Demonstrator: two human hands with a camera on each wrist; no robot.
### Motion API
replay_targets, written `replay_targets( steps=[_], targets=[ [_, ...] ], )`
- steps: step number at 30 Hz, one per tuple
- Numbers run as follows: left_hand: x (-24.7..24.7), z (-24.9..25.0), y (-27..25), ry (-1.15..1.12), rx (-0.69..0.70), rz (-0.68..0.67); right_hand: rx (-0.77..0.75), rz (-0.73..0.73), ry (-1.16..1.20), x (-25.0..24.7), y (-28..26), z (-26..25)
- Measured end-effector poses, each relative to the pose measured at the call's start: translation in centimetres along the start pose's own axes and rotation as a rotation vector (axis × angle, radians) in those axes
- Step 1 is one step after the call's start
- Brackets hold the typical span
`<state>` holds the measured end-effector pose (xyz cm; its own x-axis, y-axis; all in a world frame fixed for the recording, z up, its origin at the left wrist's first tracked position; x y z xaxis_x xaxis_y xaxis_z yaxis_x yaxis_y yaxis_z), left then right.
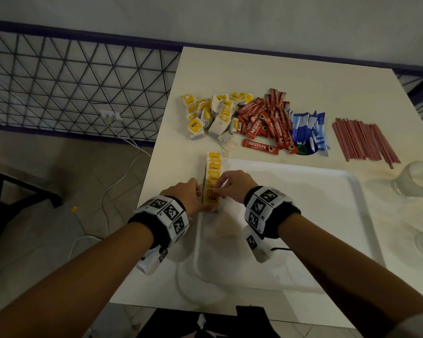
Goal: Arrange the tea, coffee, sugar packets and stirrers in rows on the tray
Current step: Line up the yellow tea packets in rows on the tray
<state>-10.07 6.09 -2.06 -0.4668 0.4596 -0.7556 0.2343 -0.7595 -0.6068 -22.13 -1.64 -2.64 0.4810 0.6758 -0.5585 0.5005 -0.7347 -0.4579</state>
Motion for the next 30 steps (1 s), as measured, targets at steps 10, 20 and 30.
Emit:
replay_targets(
  steps=[10, 20, 30],
  targets=[
    [-0.9, -1.0, -0.4, -0.47, 0.02, -0.014, -0.058, 0.041, 0.024, -0.9, -0.9, -0.5],
    [-4.8, -0.6, -1.9, -1.259, 0.112, -0.275, -0.141, -0.092, 0.306, -3.0, -3.2, -5.6],
    [-4.9, 0.1, -2.1, -1.195, 0.184, -0.243, -0.175, -0.067, 0.103, -2.3, -3.2, -7.2]
  ],
)
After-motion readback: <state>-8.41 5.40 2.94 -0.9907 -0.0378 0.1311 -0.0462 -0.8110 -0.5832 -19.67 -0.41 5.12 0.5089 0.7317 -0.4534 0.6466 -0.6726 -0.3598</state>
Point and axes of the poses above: each hand's wrist, its own y-axis towards the middle knuckle, its own x-axis out of the palm, z = x × y, the point moved 3 cm from there along y, towards the middle knuckle, and after that the axes turned 5 degrees about y, right-handed, at the moved point
